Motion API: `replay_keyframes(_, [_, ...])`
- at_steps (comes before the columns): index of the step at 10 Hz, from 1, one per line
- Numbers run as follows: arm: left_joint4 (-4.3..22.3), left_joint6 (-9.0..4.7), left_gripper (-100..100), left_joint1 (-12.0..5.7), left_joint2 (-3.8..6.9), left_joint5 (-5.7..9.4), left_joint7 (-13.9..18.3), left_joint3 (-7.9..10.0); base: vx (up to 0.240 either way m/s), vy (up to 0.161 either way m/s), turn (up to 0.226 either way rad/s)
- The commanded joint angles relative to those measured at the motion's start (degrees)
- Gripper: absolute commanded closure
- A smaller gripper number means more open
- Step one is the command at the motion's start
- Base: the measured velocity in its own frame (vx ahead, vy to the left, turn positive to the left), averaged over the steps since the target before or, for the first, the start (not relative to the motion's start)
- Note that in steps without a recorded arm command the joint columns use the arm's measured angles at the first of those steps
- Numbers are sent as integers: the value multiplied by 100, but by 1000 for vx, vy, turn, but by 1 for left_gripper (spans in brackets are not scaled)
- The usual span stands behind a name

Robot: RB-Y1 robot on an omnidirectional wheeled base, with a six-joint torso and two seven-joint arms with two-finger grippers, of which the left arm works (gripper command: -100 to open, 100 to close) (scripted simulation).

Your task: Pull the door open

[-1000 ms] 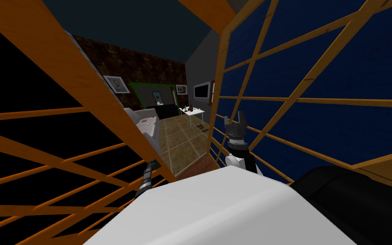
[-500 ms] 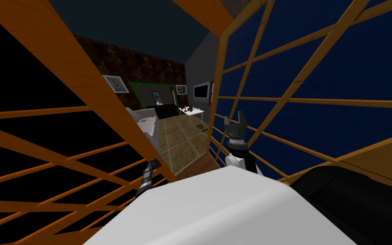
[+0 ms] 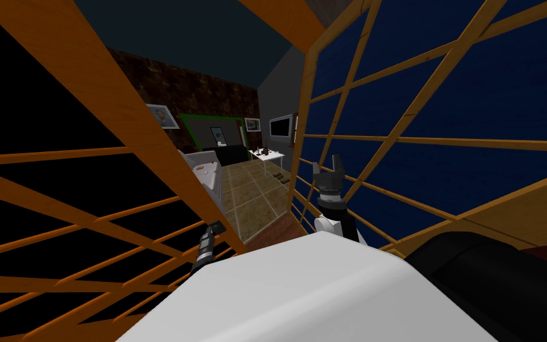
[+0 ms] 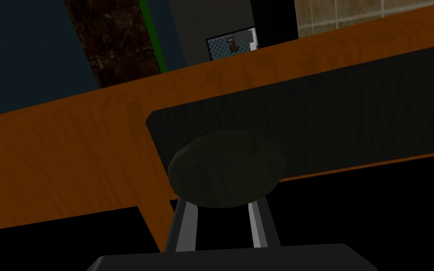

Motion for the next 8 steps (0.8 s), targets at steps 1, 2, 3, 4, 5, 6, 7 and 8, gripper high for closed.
replay_keyframes(1, [-13,-7,100,-43,-52,73,286,-186,-40,-7,-30])
replay_keyframes(2, [25,-11,100,-75,-23,173,430,-261,-53,8,-18])
replay_keyframes(3, [25,-11,100,-75,-23,173,538,-261,-37,13,-14])
replay_keyframes(4, [63,-16,100,-107,6,273,728,-335,-35,7,-23])
replay_keyframes(5, [63,-16,100,-107,6,273,777,-335,-34,3,-14])
replay_keyframes(6, [101,-20,100,-139,36,373,979,-410,-39,-4,-8])
replay_keyframes(7, [101,-20,100,-139,36,373,1015,-410,-33,-8,-30])
replay_keyframes(8, [139,-25,100,-172,65,474,1254,-484,-33,2,-48])
